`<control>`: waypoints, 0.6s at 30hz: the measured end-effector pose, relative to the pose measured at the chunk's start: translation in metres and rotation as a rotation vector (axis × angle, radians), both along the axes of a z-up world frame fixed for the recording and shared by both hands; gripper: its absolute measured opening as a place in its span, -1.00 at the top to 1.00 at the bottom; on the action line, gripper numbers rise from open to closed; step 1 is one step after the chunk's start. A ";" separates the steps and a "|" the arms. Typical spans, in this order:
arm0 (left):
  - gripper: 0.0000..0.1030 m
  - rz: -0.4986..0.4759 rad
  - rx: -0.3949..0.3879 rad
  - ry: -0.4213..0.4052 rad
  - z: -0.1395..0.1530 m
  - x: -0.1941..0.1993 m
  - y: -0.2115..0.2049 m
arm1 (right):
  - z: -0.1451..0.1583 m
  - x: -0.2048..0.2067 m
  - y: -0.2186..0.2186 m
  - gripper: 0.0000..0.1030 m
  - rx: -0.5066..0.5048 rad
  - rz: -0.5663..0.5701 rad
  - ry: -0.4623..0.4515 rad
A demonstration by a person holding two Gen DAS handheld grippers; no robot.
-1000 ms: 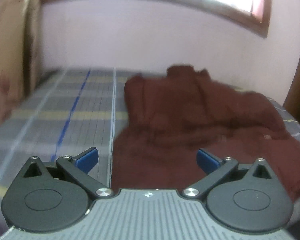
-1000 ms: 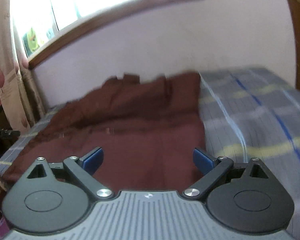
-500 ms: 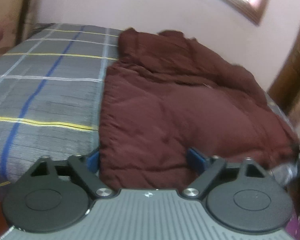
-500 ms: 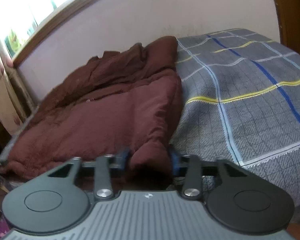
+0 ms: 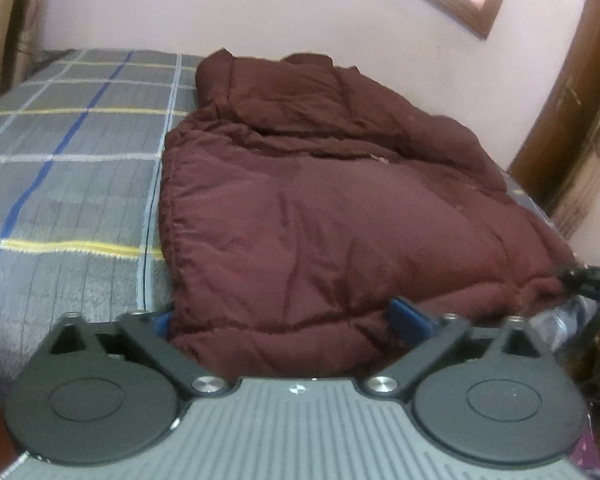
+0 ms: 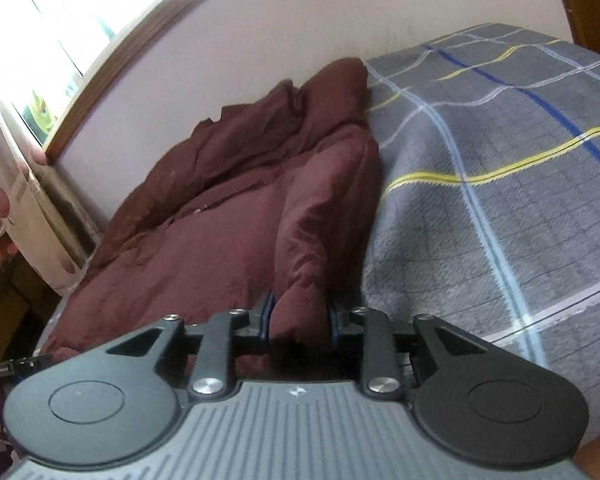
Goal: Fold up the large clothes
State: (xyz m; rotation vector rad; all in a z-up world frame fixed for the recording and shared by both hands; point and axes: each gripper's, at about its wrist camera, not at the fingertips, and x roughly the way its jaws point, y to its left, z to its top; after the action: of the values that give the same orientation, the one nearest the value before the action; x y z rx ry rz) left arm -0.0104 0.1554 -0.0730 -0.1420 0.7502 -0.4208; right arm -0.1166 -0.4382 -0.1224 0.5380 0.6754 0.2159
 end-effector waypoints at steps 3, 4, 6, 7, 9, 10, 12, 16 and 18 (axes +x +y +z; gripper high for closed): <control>0.44 0.053 -0.047 0.025 0.004 0.006 0.006 | -0.001 0.000 0.001 0.74 0.021 -0.007 -0.011; 0.52 0.078 -0.089 0.032 0.007 0.005 0.012 | -0.001 -0.003 -0.001 0.75 0.049 -0.005 -0.017; 0.52 0.105 -0.109 0.015 0.013 -0.002 0.019 | 0.000 -0.012 -0.006 0.76 0.105 -0.017 -0.028; 0.53 0.116 -0.111 0.013 0.015 -0.006 0.022 | 0.001 -0.017 -0.008 0.76 0.138 -0.021 -0.033; 0.54 0.130 -0.134 0.016 0.018 -0.013 0.028 | 0.003 -0.026 -0.007 0.77 0.179 -0.014 -0.036; 0.54 0.137 -0.135 0.017 0.020 -0.018 0.031 | 0.004 -0.031 -0.004 0.77 0.189 -0.007 -0.039; 0.55 0.148 -0.126 0.018 0.024 -0.027 0.035 | 0.006 -0.043 -0.001 0.77 0.225 0.000 -0.045; 0.56 0.171 -0.183 0.001 0.039 -0.051 0.045 | 0.010 -0.071 0.000 0.77 0.336 -0.009 -0.061; 0.57 0.179 -0.204 -0.014 0.050 -0.059 0.048 | 0.016 -0.083 0.002 0.77 0.402 -0.002 -0.090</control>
State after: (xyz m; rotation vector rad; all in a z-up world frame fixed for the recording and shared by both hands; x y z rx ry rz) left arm -0.0695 0.2036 -0.0232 -0.3939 0.6739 -0.3266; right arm -0.1997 -0.4365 -0.1068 0.9077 0.5451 0.3755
